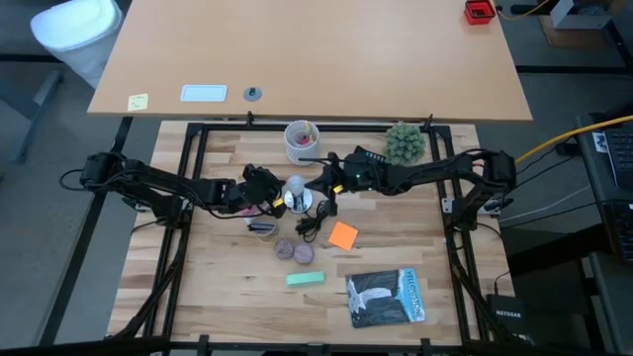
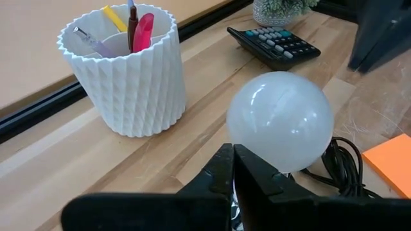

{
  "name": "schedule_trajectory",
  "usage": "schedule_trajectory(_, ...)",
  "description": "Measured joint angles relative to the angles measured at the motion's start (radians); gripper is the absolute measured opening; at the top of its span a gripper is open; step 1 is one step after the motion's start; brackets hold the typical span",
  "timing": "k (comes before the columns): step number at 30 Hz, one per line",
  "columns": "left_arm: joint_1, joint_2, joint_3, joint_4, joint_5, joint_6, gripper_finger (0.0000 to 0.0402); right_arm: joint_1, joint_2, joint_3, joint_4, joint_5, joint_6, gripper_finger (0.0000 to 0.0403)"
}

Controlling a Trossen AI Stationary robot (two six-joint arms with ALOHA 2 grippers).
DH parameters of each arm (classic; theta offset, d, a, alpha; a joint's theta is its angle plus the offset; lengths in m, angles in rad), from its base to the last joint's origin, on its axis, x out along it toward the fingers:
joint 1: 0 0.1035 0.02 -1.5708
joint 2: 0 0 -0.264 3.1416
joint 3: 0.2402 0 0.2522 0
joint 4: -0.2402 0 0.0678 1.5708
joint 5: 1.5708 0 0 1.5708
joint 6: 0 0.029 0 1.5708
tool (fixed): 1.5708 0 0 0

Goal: Screw lightbulb
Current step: Insert the white lightbulb into the silver lamp

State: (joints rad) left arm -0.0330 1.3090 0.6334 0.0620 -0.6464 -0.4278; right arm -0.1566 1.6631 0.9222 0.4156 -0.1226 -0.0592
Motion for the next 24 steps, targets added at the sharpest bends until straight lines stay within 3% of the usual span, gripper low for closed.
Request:
schedule_trajectory(12,-0.013,-0.076,0.000,-0.166,0.000,-0.084,0.0001,-0.002,0.001,0.001,0.018,0.182,-0.095,0.0006)
schedule_trajectory(24,-0.112,-0.090,0.000,-0.027,0.018,-0.060,0.0001,-0.036,0.014,0.001,0.053,0.199,-0.107,0.0006)
